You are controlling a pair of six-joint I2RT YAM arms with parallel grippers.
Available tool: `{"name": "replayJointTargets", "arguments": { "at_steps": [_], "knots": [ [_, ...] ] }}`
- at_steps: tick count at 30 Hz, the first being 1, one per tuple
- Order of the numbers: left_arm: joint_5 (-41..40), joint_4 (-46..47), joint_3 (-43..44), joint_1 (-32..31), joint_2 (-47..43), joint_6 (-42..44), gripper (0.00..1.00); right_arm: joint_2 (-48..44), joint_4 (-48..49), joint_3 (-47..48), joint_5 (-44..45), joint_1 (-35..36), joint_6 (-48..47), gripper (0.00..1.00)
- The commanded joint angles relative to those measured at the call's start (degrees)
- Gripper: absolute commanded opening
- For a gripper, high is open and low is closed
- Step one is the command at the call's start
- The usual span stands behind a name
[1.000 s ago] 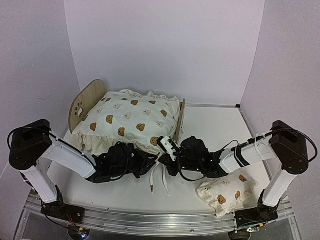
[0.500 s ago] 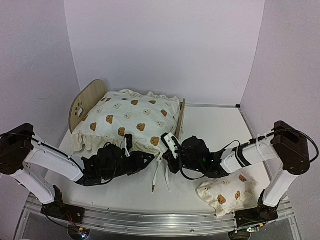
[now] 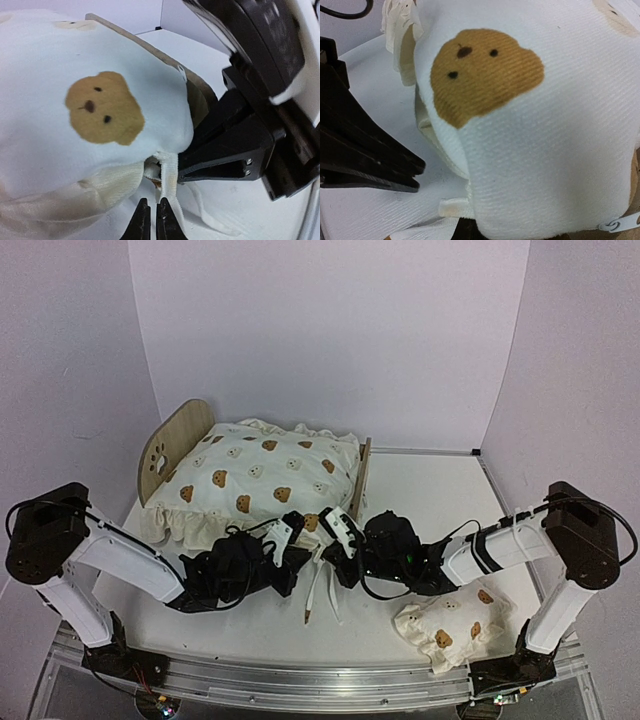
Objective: Set up the pet bed
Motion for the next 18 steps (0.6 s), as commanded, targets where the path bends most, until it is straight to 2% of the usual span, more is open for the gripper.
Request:
{"name": "replayJointTargets", "arguments": {
  "at_steps": [1, 10, 14, 18],
  "knots": [
    [1.4, 3.1, 2.1, -0.1, 2.5, 19.0, 0.06, -0.3, 2.5, 1.8, -1.9, 0.0, -0.8, 0.0],
    [1.3, 7.7, 2.3, 1.4, 6.9, 36.6, 0.05, 0.5, 1.4, 3.2, -3.2, 0.0, -2.7, 0.0],
    [0.6, 8.0, 2.8, 3.8, 6.8, 39.3, 0.04, 0.5, 0.5, 3.9, -3.2, 0.0, -3.4, 0.0],
    [0.9, 8.2, -0.4, 3.6, 2.1, 39.3, 0.04, 0.0, -0.7, 4.1, -3.3, 0.0, -3.7, 0.0]
  ]
}}
